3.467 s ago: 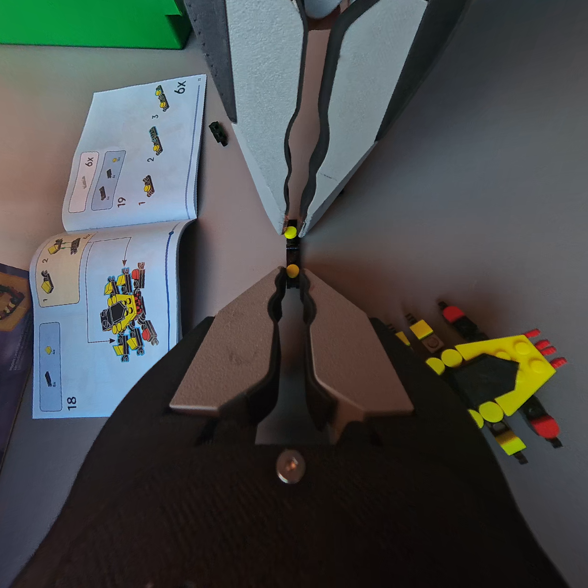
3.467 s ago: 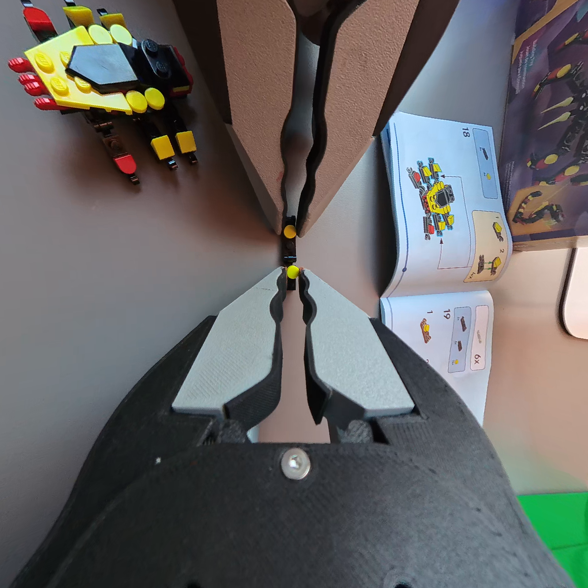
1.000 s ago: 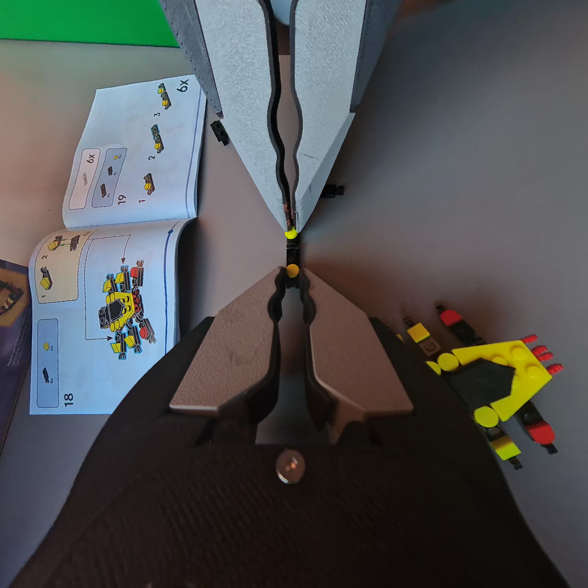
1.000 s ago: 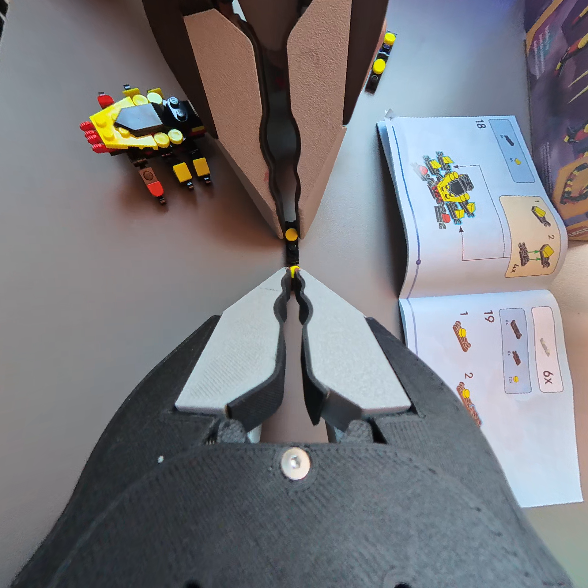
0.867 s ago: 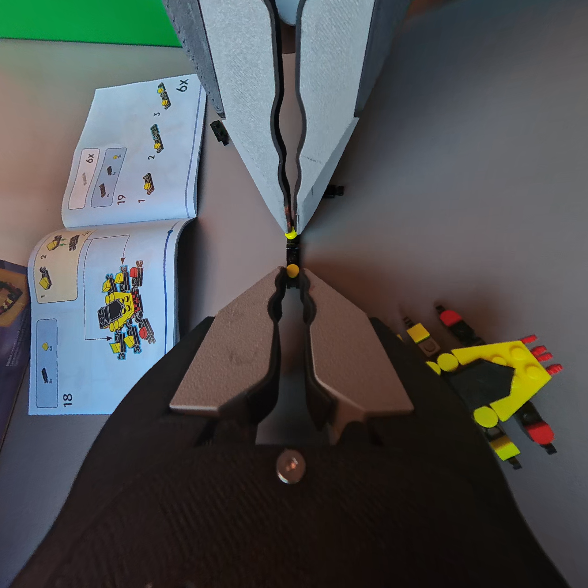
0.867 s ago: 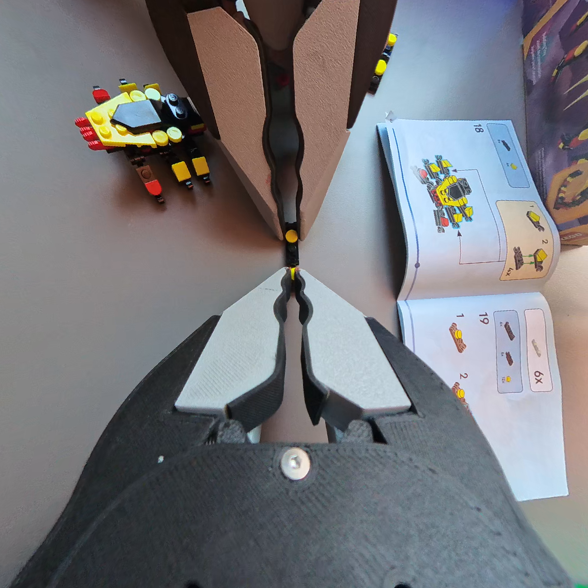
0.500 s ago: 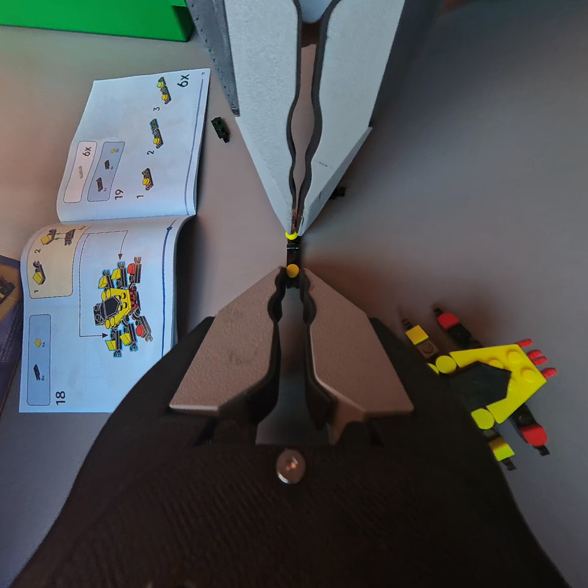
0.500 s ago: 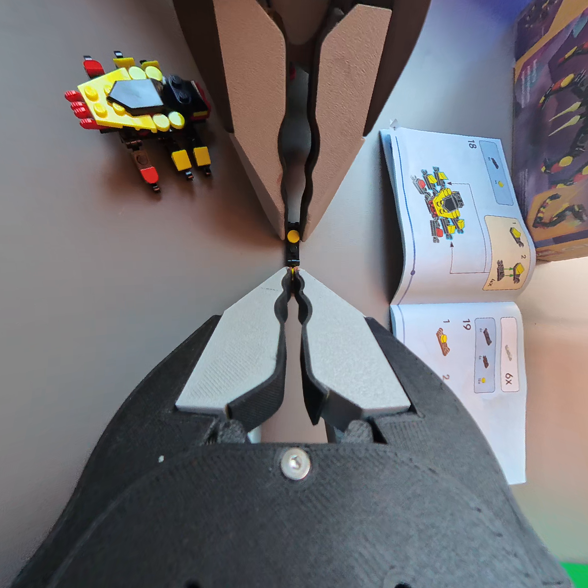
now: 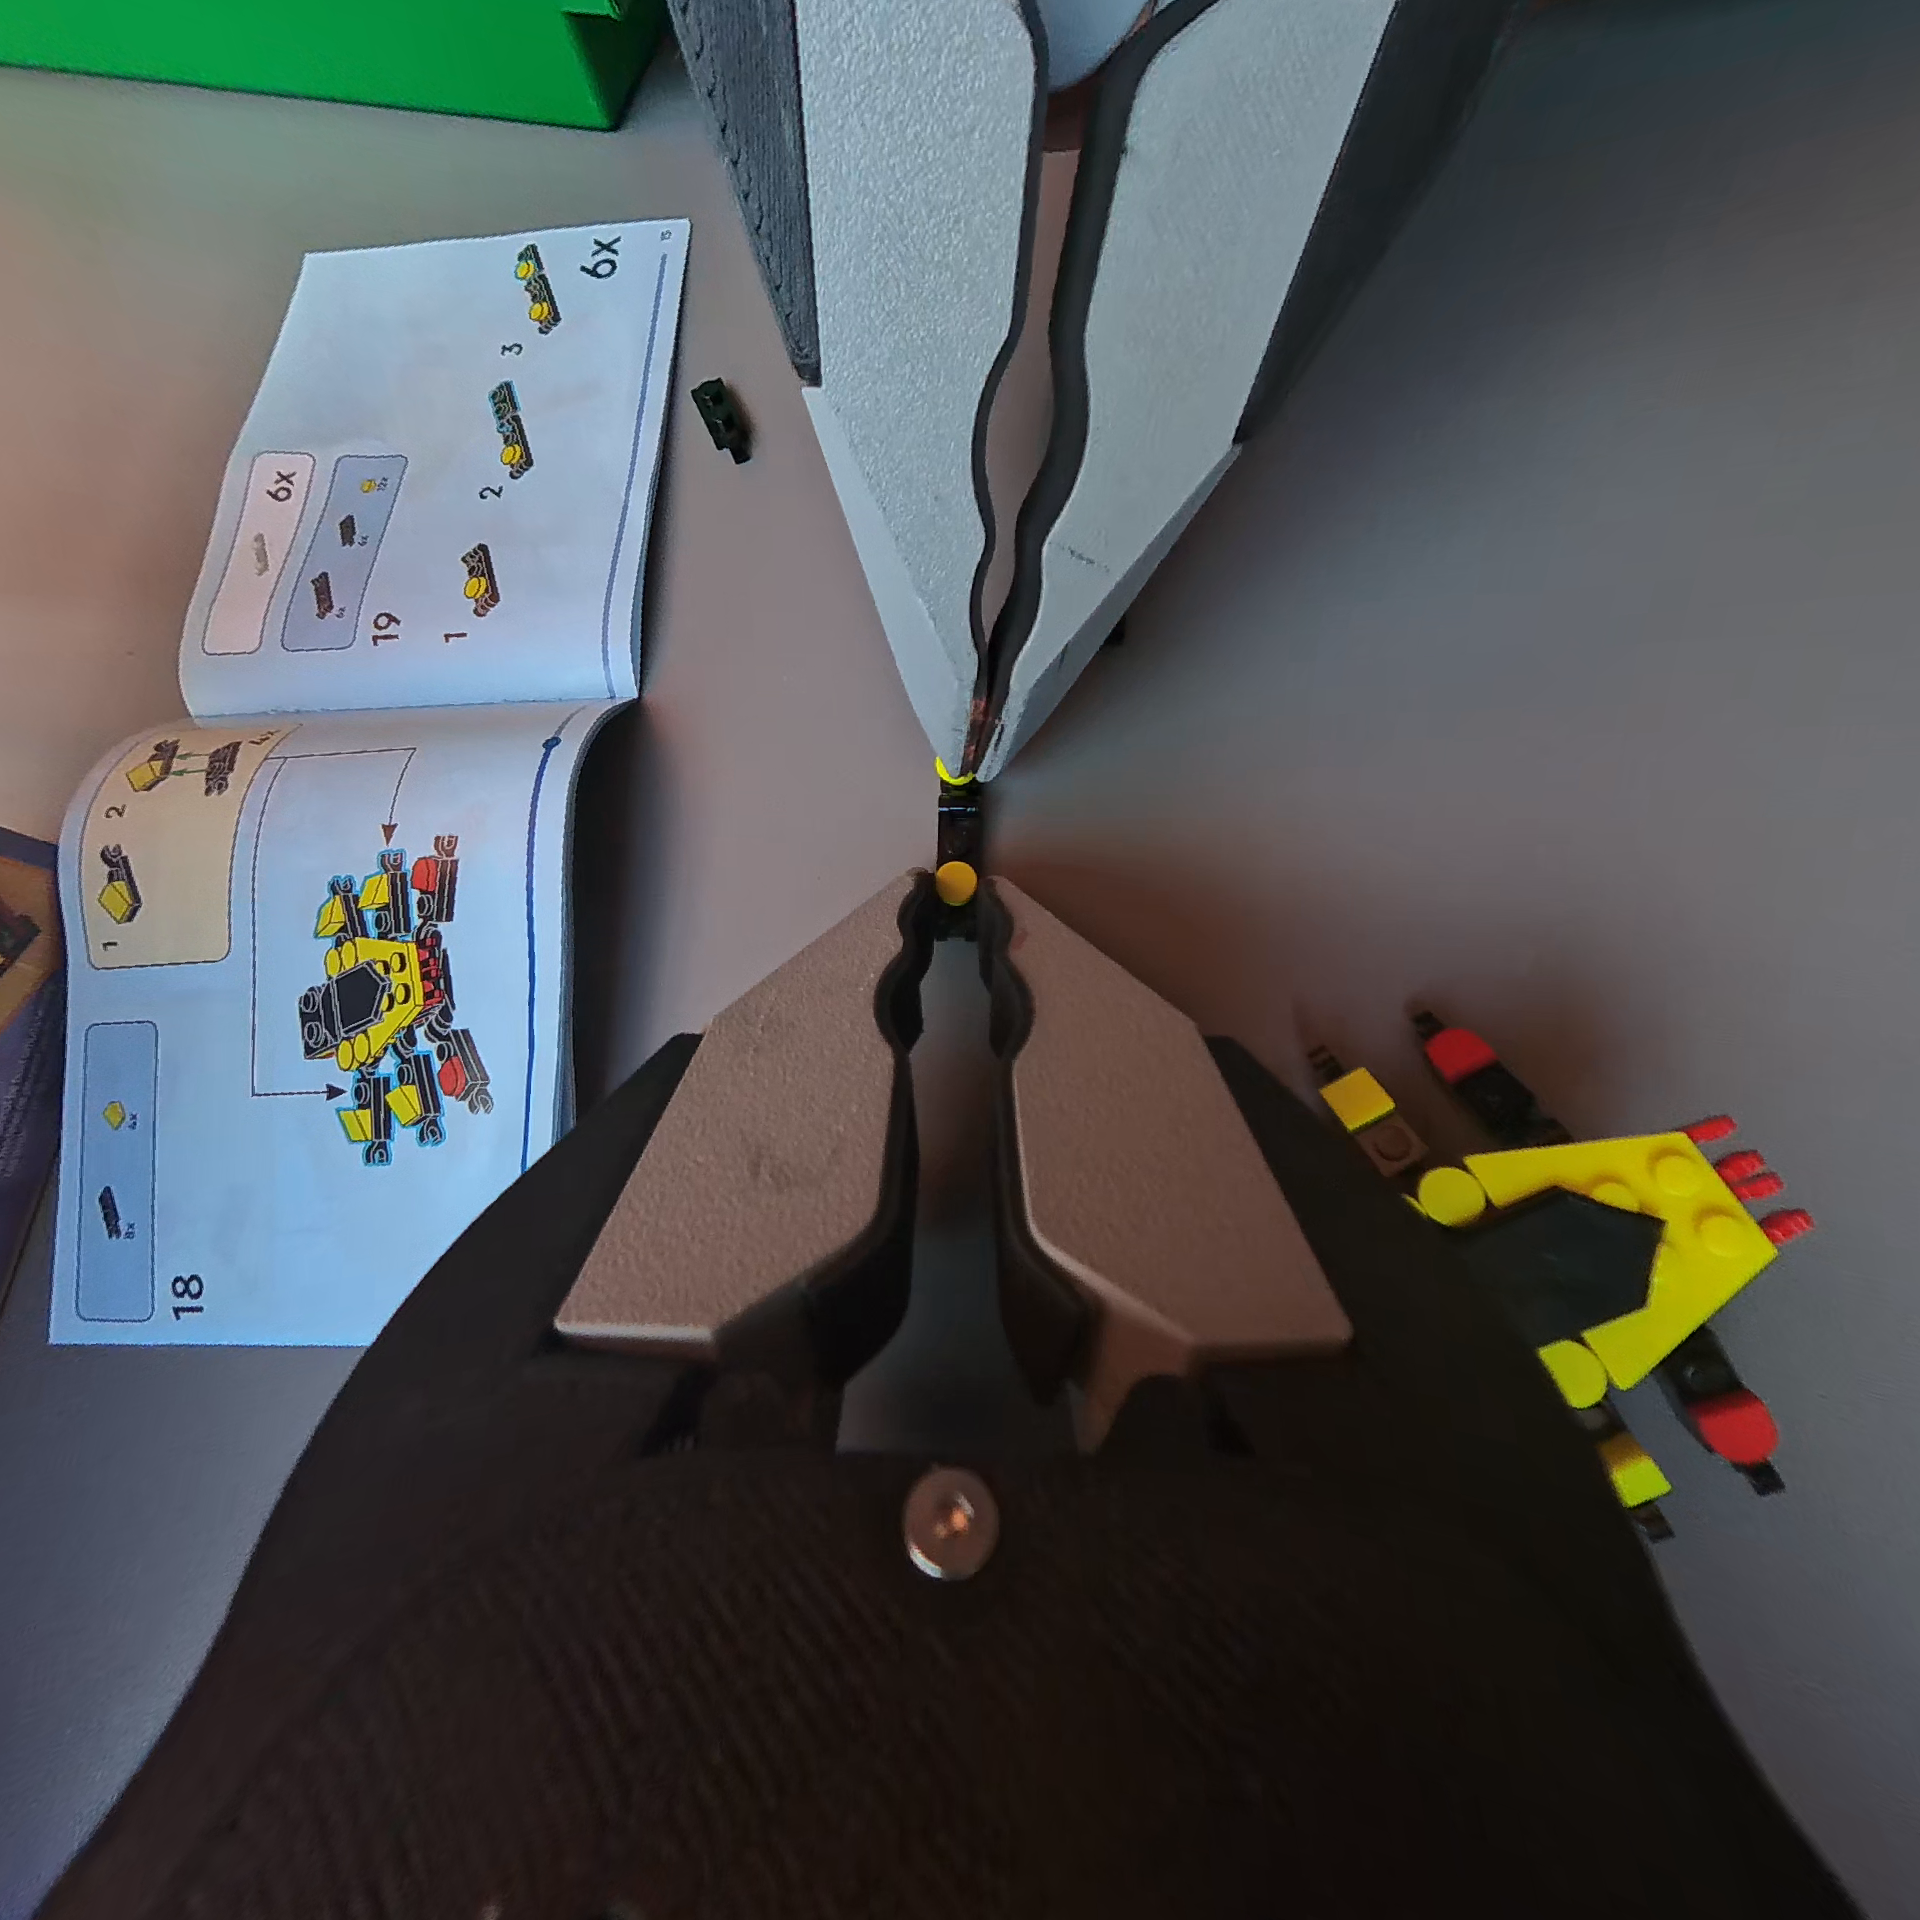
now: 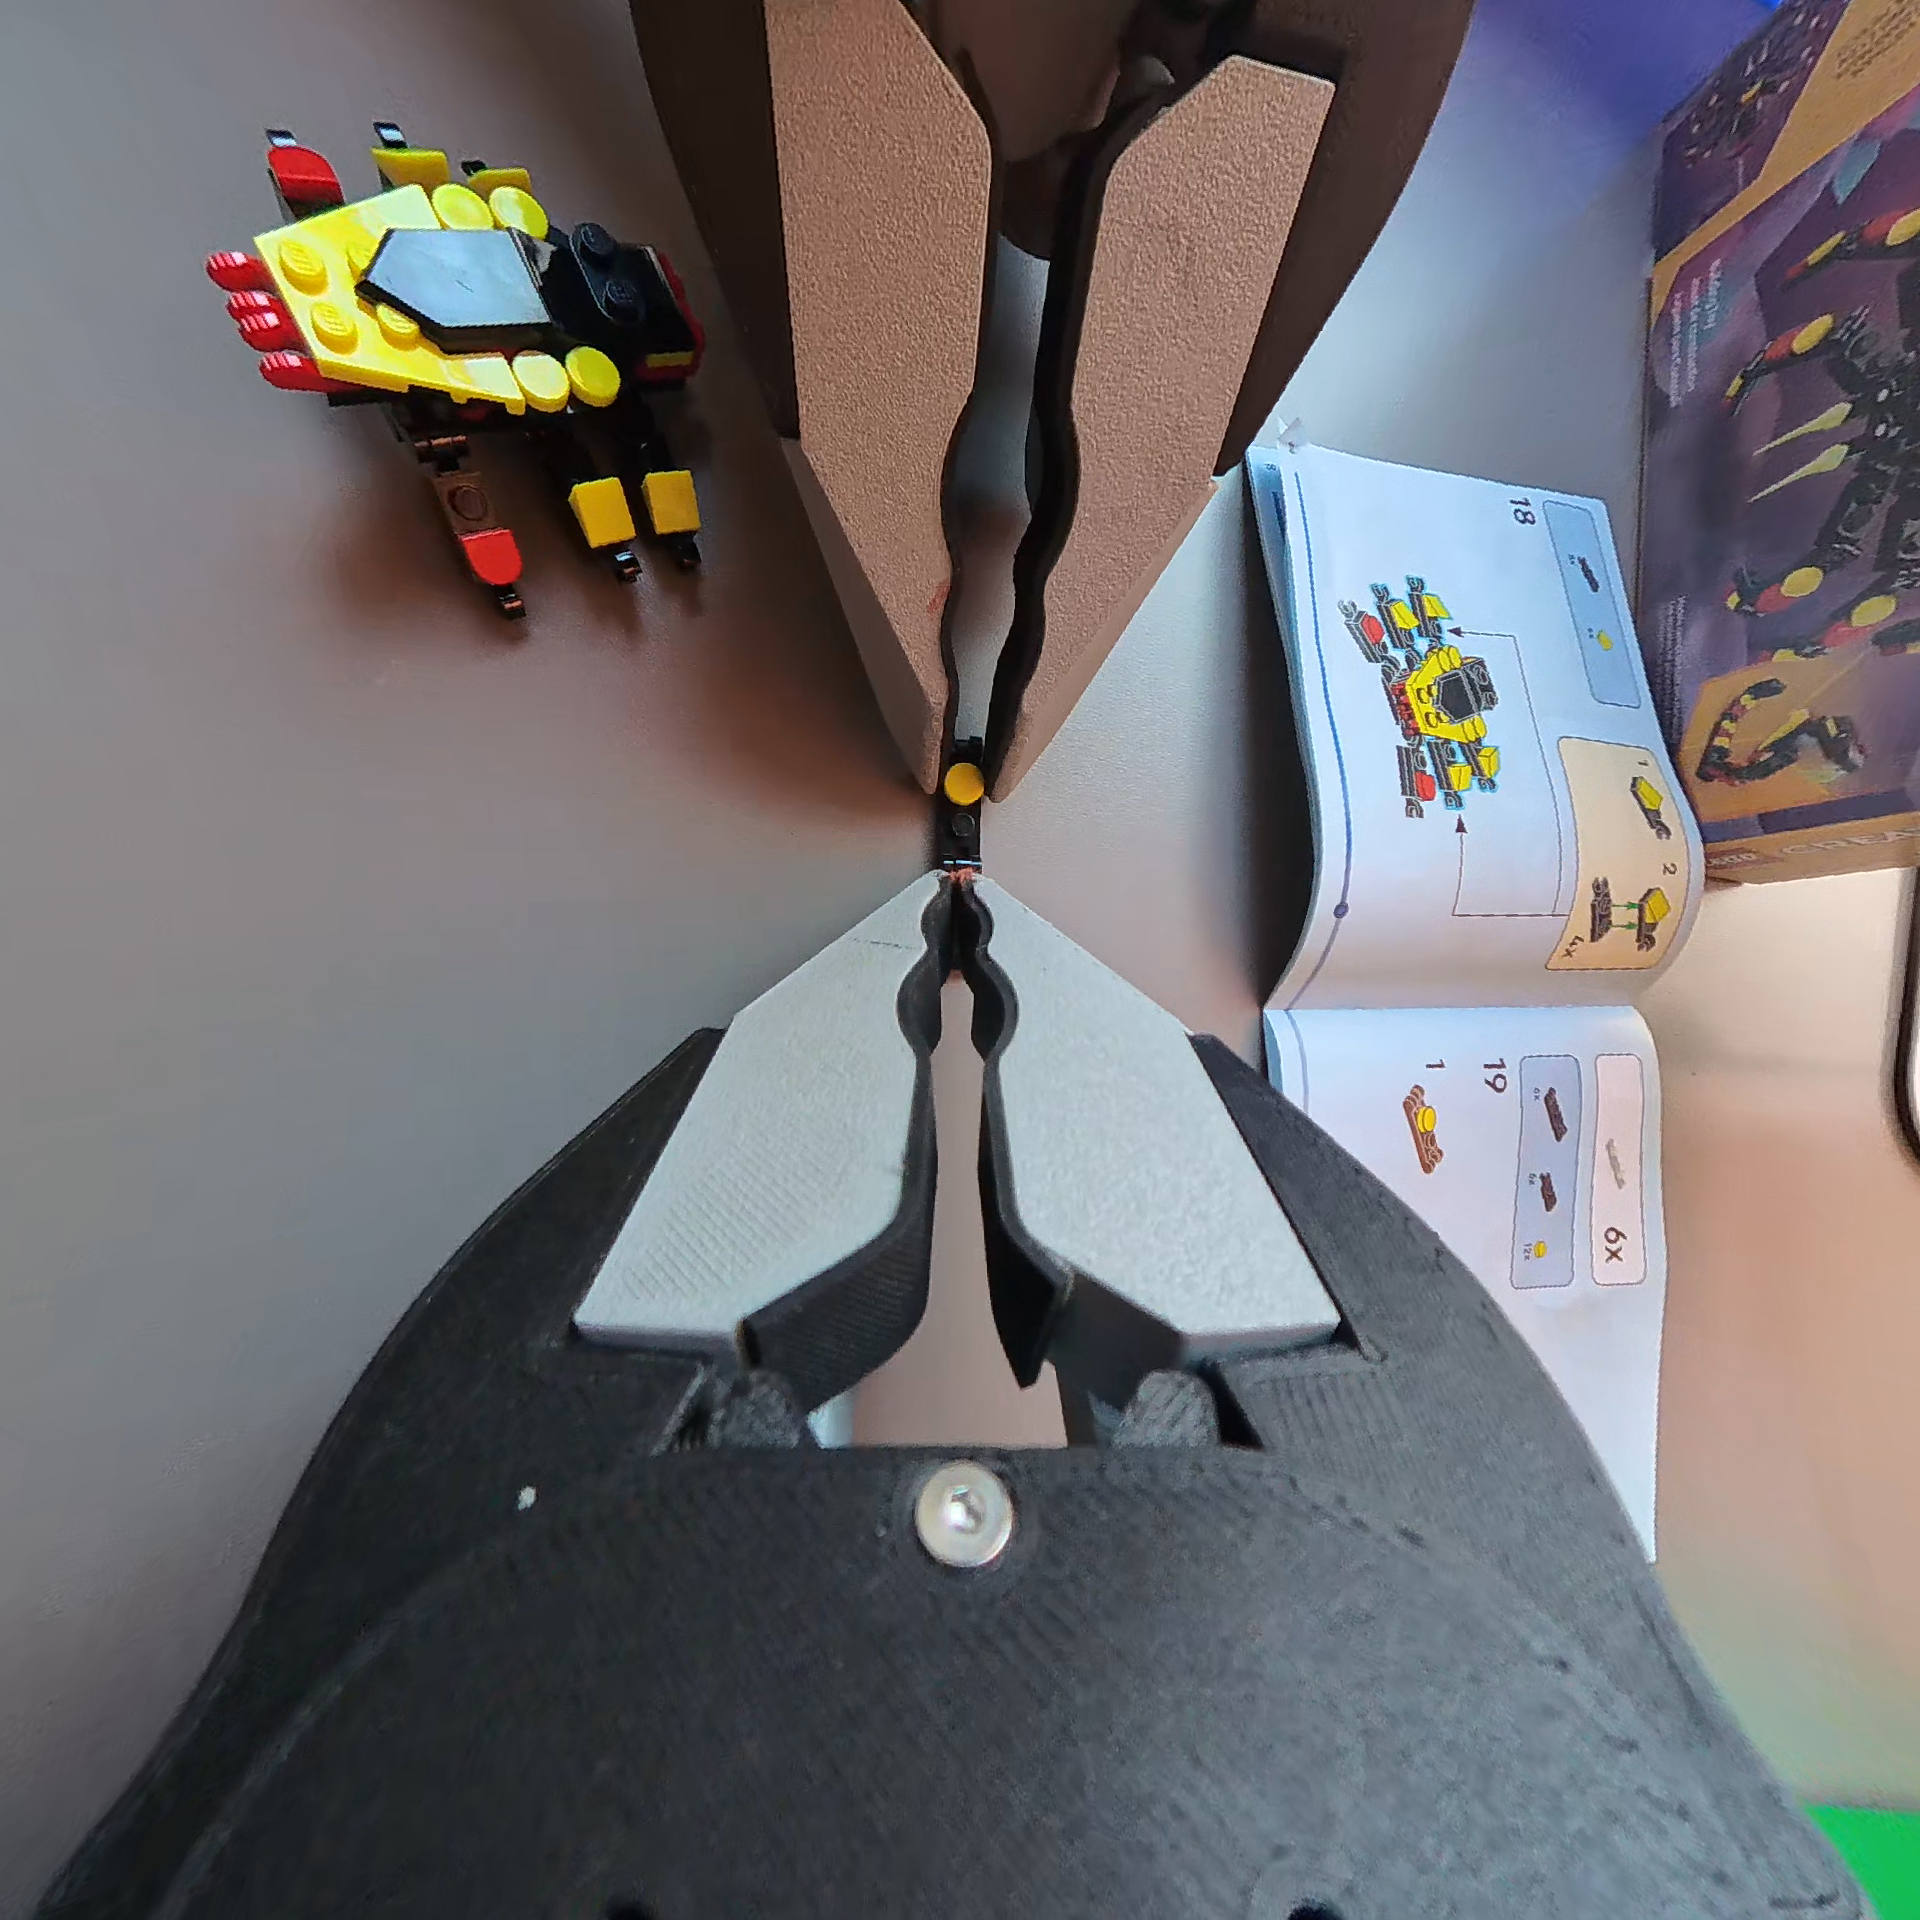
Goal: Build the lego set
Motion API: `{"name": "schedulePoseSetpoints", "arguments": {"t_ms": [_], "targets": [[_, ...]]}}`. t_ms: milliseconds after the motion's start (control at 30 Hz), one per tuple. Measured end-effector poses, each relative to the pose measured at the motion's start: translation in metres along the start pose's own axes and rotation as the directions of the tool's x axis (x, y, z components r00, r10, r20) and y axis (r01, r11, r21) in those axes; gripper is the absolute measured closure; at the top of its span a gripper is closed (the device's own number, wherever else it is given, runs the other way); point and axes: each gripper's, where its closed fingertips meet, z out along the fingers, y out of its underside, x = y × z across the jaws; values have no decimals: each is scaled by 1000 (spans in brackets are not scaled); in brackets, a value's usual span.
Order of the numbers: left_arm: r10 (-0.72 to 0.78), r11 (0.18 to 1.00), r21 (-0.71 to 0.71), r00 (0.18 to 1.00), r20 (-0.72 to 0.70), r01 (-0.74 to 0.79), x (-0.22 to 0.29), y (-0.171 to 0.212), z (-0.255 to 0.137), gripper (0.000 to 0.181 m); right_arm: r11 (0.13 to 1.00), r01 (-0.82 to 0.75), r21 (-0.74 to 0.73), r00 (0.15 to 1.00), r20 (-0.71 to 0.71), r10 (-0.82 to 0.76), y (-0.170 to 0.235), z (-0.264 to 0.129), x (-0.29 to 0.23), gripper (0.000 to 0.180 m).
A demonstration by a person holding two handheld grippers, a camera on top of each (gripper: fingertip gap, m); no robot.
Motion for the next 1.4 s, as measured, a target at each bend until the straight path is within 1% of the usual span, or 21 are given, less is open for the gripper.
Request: {"name": "schedulePoseSetpoints", "arguments": {"t_ms": [267,667,1267,1300,1367,1400], "targets": [[-4,1000,0,1000,-3,4,0,0,0,176,1000,8,-4,1000,-6,-8,1,-2,0,180],[-6,1000,-1,1000,0,6,0,0,0,176,997,77,-24,996,-46,-78,2,-2,0,180],[-12,1000,-1,1000,-2,12,0,0,0,176,994,104,-38,992,-63,-106,3,0,0,180],[-12,1000,-1,1000,-2,12,0,0,0,176,994,106,-38,992,-61,-108,3,1,0,180],[-12,1000,-1,1000,-1,12,0,0,0,176,993,104,-55,995,15,-103,7,5,-12,180],[-13,1000,-1,1000,-1,13,0,0,0,176,995,94,-36,996,2,-94,5,6,-10,180]]}}
